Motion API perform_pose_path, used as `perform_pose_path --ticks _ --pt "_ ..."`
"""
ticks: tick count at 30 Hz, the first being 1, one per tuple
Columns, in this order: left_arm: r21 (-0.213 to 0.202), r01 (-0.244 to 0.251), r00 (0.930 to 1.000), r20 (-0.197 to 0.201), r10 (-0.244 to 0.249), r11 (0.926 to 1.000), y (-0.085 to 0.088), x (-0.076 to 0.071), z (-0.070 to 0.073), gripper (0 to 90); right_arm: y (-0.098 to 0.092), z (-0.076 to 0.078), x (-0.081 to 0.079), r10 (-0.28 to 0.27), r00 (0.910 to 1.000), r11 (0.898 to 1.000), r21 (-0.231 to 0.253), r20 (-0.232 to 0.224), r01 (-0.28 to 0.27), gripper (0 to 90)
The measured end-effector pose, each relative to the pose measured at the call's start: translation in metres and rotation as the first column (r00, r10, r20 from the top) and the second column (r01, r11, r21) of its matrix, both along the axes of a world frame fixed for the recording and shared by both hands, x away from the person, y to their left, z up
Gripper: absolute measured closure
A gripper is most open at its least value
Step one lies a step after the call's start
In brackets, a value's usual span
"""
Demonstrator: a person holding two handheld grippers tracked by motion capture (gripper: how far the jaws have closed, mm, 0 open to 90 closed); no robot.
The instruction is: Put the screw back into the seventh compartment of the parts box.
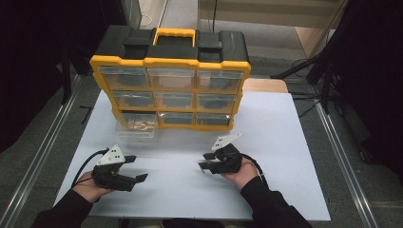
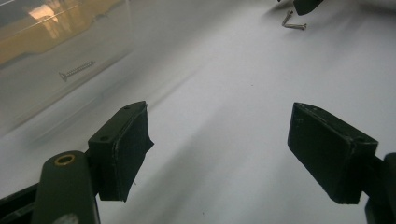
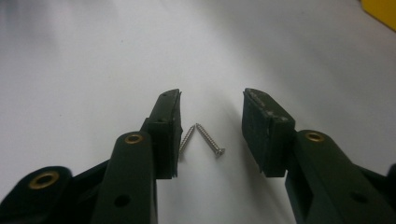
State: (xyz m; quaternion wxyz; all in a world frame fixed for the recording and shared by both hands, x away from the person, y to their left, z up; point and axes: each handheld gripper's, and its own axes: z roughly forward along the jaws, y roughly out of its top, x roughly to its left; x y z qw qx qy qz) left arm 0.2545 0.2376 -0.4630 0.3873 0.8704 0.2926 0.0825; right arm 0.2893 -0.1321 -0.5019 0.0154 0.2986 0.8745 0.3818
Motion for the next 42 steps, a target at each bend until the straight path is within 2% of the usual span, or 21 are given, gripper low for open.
perform_pose_path --ticks 6,16,30,34,42 --pt "-0.001 0.001 1.0 0.001 -0.001 1.0 -0.0001 0.0 0.0 20.7 0.003 -0.0022 -0.0011 0.007 1.0 0.999 -0.036 0.003 -0.007 64.4" --pt "-0.004 0.002 1.0 0.003 -0.002 1.0 -0.0003 -0.0004 0.0001 20.7 0.004 -0.0032 -0.0001 0.002 1.0 0.998 -0.056 0.006 -0.002 73.1" --pt "-0.007 0.006 1.0 0.007 -0.006 1.0 -0.0004 -0.0007 0.0002 20.7 0.0076 -0.0045 -0.0007 0.017 0.9998 0.996 -0.086 0.007 -0.017 78.0" --pt "-0.006 0.005 1.0 0.007 -0.005 1.0 -0.0005 -0.0007 0.0001 20.7 0.0081 -0.0043 -0.001 0.026 0.9994 0.994 -0.103 0.022 -0.024 83.0" --pt "-0.006 0.006 1.0 0.008 -0.006 1.0 -0.0005 -0.0008 0.0004 20.7 0.0098 -0.0035 -0.0006 0.03 0.9994 0.993 -0.119 0.02 -0.027 87.6"
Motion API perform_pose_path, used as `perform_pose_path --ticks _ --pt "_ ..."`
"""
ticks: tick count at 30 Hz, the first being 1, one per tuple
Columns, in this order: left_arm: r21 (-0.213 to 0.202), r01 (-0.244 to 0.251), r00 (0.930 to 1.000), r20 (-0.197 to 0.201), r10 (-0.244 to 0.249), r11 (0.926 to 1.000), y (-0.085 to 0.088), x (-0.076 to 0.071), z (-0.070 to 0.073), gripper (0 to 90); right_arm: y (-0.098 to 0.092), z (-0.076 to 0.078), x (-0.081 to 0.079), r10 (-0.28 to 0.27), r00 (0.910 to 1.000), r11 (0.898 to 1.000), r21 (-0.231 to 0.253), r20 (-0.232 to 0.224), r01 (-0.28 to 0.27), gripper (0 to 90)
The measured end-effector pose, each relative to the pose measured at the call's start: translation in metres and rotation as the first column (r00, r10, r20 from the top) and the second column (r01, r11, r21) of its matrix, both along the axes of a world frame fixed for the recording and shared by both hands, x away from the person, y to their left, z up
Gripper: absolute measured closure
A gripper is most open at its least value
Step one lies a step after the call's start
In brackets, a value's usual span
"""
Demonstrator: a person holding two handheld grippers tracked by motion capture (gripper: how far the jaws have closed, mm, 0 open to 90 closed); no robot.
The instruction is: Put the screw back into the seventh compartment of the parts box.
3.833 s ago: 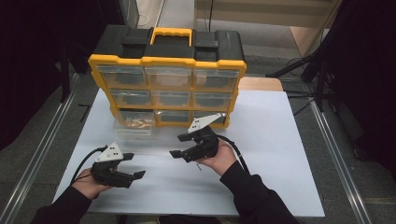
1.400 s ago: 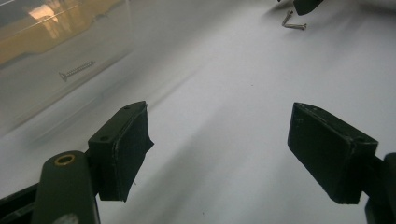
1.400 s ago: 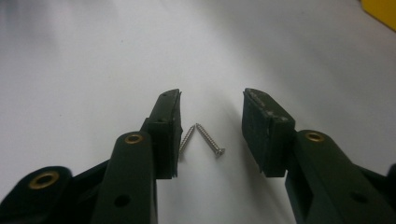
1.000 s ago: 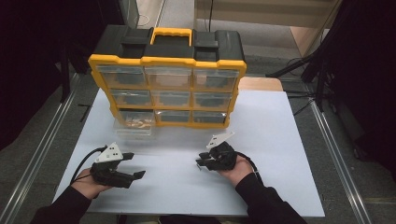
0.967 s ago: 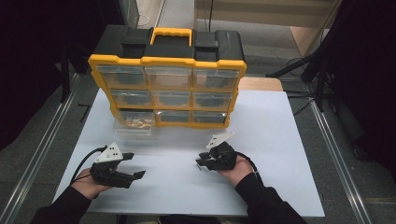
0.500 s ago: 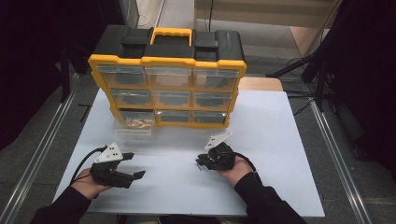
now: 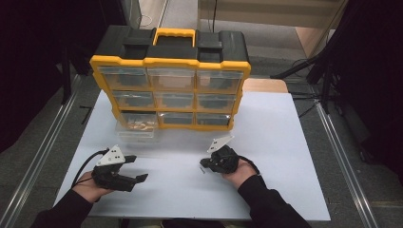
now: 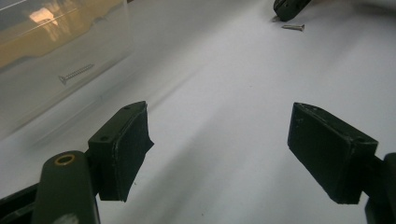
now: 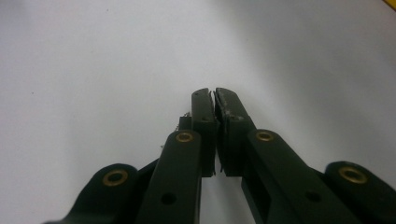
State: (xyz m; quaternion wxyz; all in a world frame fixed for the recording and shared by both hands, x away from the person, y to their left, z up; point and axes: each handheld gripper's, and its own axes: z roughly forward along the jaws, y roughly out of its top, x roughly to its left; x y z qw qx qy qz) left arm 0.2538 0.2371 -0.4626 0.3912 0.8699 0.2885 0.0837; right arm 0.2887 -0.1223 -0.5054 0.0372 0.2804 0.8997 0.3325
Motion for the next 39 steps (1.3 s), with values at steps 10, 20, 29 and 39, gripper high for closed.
perform_pose_path --ticks 10,20,29,39 --pt "-0.001 -0.001 1.0 0.001 0.001 1.0 0.0 0.0 0.0 20.7 0.002 0.002 0.003 -0.02 0.9994 1.0 0.009 -0.029 0.02 88.4" --pt "-0.001 0.0 1.0 0.002 0.0 1.0 0.0 0.0 0.0 20.7 0.001 0.008 0.005 -0.035 0.9986 0.999 0.032 -0.041 0.037 88.4" --pt "-0.003 -0.001 1.0 -0.001 0.001 1.0 0.0 0.0 0.0 20.7 -0.001 0.013 0.007 -0.054 0.9955 0.995 0.074 -0.078 0.06 88.6" --pt "0.001 0.003 1.0 -0.003 -0.003 1.0 0.0 0.0 0.0 20.7 0.003 0.017 0.008 -0.057 0.9934 0.993 0.094 -0.099 0.067 88.6"
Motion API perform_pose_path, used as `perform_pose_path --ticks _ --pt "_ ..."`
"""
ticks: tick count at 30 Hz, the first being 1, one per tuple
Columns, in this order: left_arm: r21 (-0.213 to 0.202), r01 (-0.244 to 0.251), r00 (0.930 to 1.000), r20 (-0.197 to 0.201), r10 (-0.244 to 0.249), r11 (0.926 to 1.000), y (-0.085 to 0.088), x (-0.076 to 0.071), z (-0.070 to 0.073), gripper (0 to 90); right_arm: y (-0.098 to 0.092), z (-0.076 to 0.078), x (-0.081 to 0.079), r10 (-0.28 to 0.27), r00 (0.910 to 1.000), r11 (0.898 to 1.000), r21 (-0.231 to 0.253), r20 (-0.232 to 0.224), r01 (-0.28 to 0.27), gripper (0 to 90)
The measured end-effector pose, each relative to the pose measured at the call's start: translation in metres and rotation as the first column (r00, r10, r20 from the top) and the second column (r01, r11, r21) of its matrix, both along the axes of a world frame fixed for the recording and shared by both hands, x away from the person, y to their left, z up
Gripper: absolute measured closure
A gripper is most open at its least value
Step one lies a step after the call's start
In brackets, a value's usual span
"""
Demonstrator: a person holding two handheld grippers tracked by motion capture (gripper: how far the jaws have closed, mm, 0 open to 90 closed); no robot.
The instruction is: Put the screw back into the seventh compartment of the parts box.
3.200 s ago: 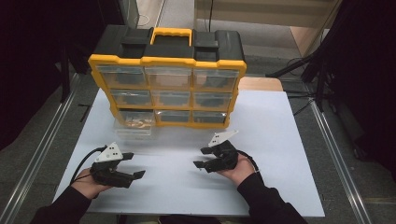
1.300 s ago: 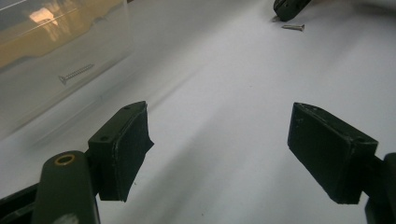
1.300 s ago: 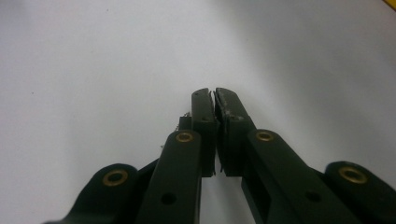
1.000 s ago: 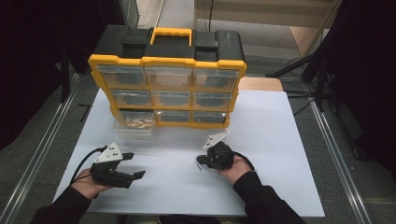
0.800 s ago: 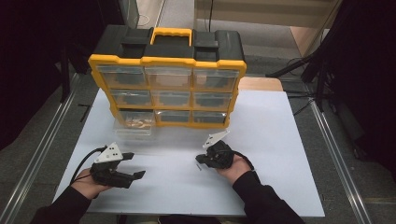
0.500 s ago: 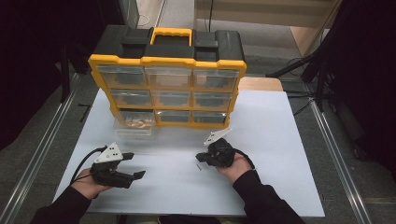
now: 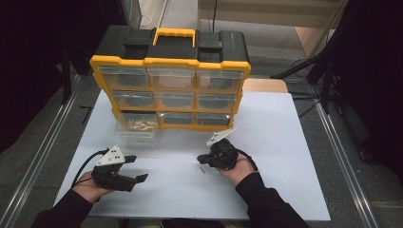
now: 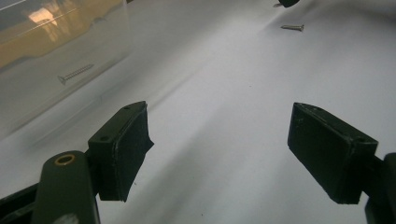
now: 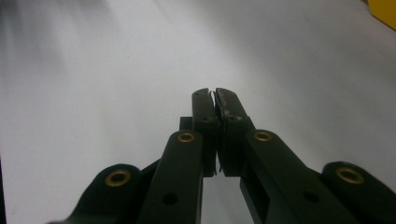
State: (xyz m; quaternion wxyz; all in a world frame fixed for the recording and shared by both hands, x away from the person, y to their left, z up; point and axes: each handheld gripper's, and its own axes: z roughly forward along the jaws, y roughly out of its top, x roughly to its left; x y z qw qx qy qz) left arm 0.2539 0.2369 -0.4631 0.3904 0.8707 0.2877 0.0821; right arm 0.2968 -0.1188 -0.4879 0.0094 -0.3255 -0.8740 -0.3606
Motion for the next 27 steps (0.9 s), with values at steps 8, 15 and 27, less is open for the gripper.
perform_pose_path --ticks 8,15,27 --pt "0.003 0.001 1.0 -0.001 -0.001 1.0 0.0 0.0 0.0 20.7 0.001 0.005 0.003 -0.013 0.9999 1.0 0.02 -0.01 0.013 88.6" --pt "0.001 0.002 1.0 -0.001 -0.002 1.0 0.0 0.0 0.0 20.7 0.003 0.01 0.005 -0.028 0.9991 0.998 0.048 -0.033 0.029 88.6" --pt "0.002 0.002 1.0 0.0 -0.002 1.0 0.0 0.0 0.0 20.7 0.012 0.015 0.007 -0.032 0.9988 0.997 0.07 -0.037 0.034 88.8"
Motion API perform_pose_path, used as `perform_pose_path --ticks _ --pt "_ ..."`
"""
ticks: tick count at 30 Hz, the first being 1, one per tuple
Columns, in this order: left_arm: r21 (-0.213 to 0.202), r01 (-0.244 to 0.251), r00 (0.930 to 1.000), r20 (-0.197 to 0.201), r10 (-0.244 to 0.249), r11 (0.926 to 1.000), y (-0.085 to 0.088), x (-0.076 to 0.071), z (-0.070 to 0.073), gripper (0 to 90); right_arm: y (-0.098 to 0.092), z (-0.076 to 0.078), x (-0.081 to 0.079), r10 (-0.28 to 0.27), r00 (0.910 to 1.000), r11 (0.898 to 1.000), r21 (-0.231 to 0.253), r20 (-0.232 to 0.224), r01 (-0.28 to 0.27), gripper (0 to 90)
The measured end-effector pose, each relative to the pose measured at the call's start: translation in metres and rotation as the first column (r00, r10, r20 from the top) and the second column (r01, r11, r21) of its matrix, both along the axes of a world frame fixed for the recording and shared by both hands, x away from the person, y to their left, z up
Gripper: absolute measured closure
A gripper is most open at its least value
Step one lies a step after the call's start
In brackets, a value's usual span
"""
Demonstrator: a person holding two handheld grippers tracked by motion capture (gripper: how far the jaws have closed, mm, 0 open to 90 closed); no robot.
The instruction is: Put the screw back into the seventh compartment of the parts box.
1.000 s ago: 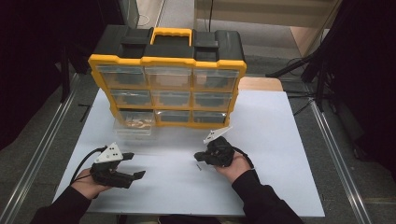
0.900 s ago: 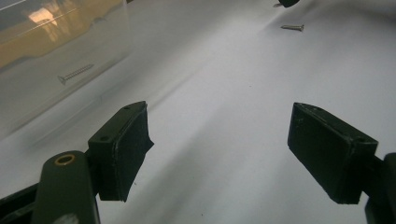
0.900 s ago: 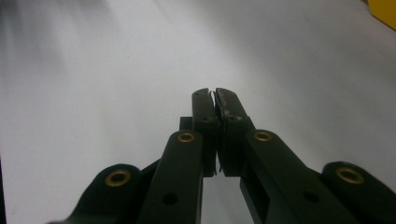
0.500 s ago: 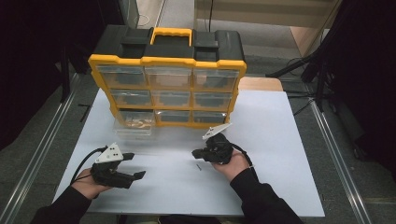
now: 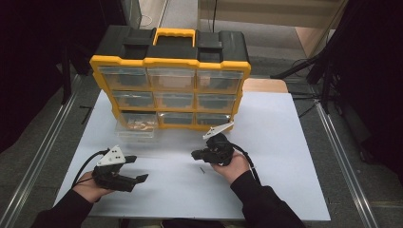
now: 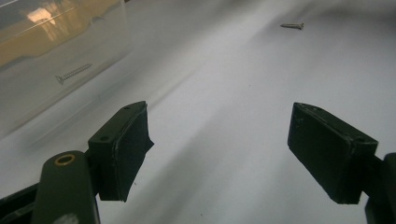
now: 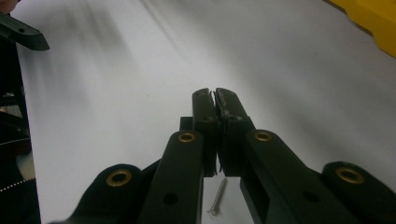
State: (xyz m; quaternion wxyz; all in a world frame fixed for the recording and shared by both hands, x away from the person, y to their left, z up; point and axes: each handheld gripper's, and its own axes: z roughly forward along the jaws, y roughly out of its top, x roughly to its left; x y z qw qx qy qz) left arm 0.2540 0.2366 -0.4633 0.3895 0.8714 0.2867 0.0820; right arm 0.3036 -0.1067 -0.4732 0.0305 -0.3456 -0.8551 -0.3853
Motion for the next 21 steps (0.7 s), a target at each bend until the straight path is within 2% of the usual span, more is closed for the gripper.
perform_pose_path --ticks 11,15,17,21 --pt "-0.002 -0.001 1.0 -0.001 0.001 1.0 0.0 0.0 0.0 20.7 0.012 -0.002 0.001 0.011 0.9999 1.0 -0.017 -0.001 -0.011 88.8" --pt "-0.001 -0.001 1.0 -0.001 0.001 1.0 0.0 0.0 0.0 20.7 0.015 0.001 0.002 0.01 0.9999 1.0 -0.014 0.003 -0.01 88.8" --pt "0.0 -0.001 1.0 -0.001 0.001 1.0 0.0 0.0 -0.001 20.7 0.016 0.003 0.002 0.003 0.9999 1.0 -0.012 -0.017 -0.003 88.8" --pt "0.003 0.0 1.0 -0.001 0.0 1.0 0.0 0.0 -0.001 20.7 0.019 0.006 0.002 0.004 0.9999 1.0 -0.006 -0.015 -0.004 88.8"
